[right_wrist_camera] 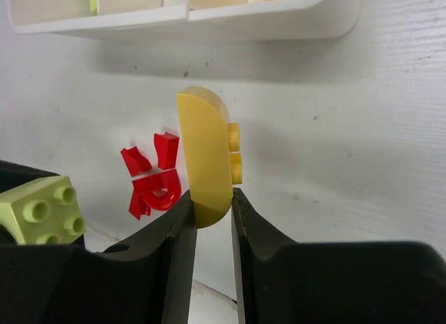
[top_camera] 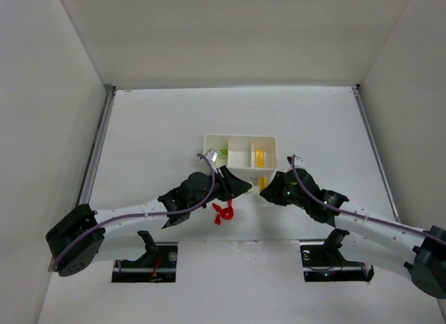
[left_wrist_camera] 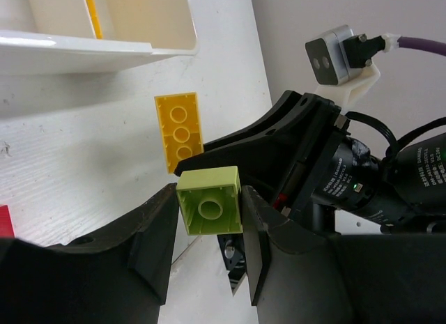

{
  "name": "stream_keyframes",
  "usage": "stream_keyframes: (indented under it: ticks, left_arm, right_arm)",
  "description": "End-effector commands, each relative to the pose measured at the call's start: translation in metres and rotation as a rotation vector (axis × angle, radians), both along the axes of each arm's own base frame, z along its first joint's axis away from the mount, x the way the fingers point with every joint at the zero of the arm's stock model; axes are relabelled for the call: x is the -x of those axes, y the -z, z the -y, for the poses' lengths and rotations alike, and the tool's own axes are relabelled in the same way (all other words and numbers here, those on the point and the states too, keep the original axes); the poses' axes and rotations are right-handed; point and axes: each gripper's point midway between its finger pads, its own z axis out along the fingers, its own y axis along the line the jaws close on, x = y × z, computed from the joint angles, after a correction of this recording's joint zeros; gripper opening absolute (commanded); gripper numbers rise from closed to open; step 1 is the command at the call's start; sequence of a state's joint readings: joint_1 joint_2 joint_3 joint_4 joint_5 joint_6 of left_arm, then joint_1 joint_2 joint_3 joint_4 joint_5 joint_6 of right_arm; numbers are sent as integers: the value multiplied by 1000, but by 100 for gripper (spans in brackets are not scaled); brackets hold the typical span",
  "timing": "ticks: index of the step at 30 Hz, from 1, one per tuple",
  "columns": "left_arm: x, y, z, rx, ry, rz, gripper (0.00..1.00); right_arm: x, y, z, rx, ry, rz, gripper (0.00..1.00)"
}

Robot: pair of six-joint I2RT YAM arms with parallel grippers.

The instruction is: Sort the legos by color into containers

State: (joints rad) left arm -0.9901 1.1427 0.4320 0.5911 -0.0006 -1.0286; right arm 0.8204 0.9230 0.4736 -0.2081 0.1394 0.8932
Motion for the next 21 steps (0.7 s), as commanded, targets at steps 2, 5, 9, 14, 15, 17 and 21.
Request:
stream_keyframes:
  ticks: [2, 5, 9, 14, 15, 17, 21]
  left_arm:
    - [-2, -11, -4, 39, -9, 16, 14]
    - [-9, -15, -9, 33, -32, 33, 14]
    - [-48, -38, -38, 7, -170, 93, 14]
    - [-105, -57, -84, -130, -399, 174, 17]
    - [-112, -56, -89, -178, -425, 178, 17]
    - [-125, -50, -97, -280, -465, 184, 20]
    - [-139, -39, -98, -465, -487, 204, 25]
  right_arm:
    - [-7, -9, -1, -17, 7, 47, 22]
    - [-7, -14, -1, -23, 7, 54, 22]
    - [-8, -22, 0, -26, 8, 66, 22]
    - [-2, -32, -2, -32, -11, 81, 22]
    - [-1, -33, -2, -35, -13, 83, 22]
    - [3, -37, -3, -47, -20, 87, 22]
    - [10, -41, -5, -57, -41, 95, 22]
